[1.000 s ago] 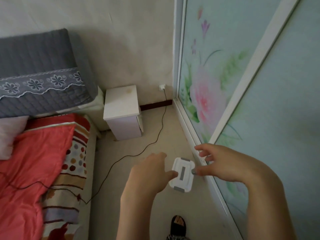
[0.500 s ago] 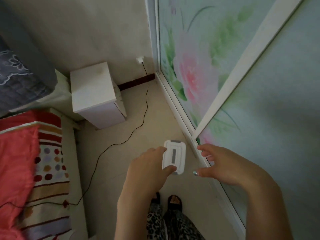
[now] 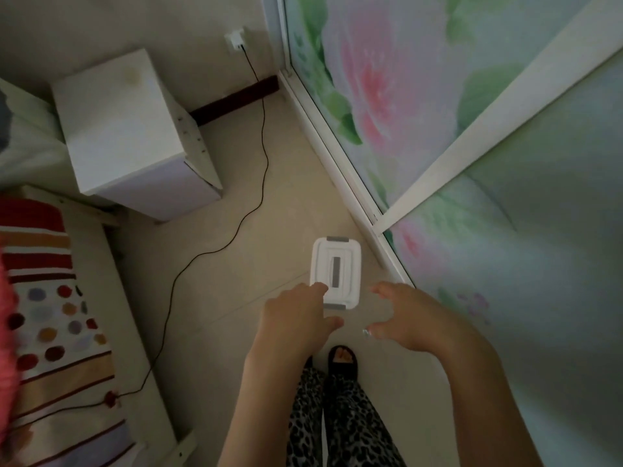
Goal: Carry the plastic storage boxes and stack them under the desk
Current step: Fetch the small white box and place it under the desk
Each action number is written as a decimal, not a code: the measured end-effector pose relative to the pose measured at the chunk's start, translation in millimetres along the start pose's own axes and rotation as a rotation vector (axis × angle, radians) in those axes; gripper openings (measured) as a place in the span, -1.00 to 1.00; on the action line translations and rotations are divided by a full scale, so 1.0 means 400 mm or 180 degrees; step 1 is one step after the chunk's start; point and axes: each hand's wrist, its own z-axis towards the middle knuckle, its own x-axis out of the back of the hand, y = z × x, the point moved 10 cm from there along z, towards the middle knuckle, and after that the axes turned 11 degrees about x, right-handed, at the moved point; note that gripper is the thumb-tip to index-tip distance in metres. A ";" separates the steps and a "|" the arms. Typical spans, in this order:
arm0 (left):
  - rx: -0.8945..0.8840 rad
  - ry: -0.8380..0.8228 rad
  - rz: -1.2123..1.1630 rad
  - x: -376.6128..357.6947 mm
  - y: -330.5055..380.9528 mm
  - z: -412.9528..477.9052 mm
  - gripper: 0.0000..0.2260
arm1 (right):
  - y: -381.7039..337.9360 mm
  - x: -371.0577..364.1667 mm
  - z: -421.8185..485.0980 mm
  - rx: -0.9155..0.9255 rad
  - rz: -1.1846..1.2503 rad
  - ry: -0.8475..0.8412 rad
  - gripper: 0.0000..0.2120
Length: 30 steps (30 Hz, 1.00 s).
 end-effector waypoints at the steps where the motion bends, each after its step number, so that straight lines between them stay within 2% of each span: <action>1: -0.0003 -0.0033 0.0029 -0.014 -0.003 0.027 -0.51 | 0.020 -0.014 0.022 -0.0028 -0.0009 -0.0060 -0.26; 8: -0.0059 -0.0240 0.0200 -0.134 -0.007 0.226 -0.49 | 0.156 -0.070 0.181 -0.0097 0.0044 -0.0099 -0.25; 13: 0.0019 -0.0449 0.0012 -0.236 -0.046 0.385 -0.46 | 0.260 -0.120 0.310 -0.0023 0.0222 0.0071 -0.24; 26: 0.0282 -0.0434 -0.0573 -0.506 -0.189 0.746 -0.50 | 0.556 -0.272 0.601 -0.0235 0.0139 0.0094 -0.26; 30: 0.0201 -0.0339 -0.0496 -0.594 -0.204 0.835 -0.52 | 0.608 -0.316 0.686 -0.0197 0.0239 0.0075 -0.22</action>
